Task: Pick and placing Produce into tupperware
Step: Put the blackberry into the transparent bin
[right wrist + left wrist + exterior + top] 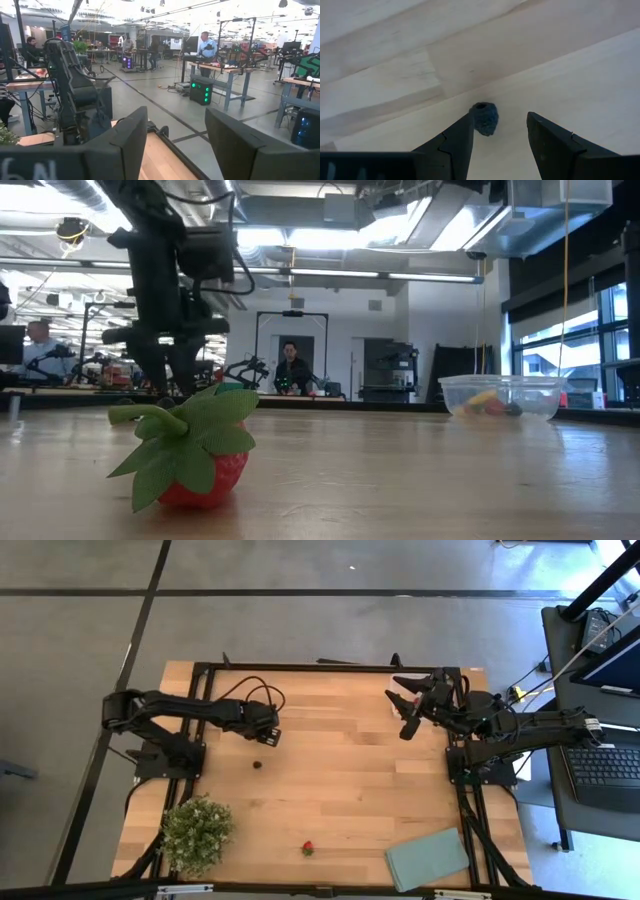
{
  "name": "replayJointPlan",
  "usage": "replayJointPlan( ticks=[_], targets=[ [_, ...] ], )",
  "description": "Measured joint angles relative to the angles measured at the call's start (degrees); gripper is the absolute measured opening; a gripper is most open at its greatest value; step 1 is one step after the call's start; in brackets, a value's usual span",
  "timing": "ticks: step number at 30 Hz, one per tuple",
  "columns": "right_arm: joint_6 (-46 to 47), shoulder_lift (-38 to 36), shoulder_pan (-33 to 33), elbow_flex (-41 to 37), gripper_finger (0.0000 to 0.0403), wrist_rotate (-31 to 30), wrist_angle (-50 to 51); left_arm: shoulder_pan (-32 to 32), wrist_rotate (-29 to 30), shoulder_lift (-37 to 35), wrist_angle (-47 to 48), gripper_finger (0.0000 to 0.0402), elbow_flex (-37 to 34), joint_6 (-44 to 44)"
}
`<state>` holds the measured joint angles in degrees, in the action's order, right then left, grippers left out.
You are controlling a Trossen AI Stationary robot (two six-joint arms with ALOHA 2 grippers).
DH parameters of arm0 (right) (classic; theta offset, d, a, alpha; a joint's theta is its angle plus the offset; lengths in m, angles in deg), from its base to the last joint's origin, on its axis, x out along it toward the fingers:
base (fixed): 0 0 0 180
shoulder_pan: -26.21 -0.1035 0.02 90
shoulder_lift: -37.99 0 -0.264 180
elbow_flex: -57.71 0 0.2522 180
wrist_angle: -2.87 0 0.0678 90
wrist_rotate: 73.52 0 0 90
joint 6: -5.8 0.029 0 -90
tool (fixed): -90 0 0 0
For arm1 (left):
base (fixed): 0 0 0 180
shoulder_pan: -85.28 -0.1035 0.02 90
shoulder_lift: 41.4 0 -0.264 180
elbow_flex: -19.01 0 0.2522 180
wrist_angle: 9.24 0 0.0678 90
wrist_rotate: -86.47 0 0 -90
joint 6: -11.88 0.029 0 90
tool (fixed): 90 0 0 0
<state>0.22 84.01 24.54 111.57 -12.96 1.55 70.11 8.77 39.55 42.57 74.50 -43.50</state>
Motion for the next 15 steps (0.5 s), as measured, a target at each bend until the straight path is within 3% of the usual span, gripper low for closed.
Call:
replayJointPlan(
  ticks=[15],
  targets=[
    [-1.14, 0.0, 0.0, 0.0, 0.0201, -0.01, -0.03, -2.85, -1.76, 5.93, 0.2, 0.0174, 0.02, 0.84]
  ],
)
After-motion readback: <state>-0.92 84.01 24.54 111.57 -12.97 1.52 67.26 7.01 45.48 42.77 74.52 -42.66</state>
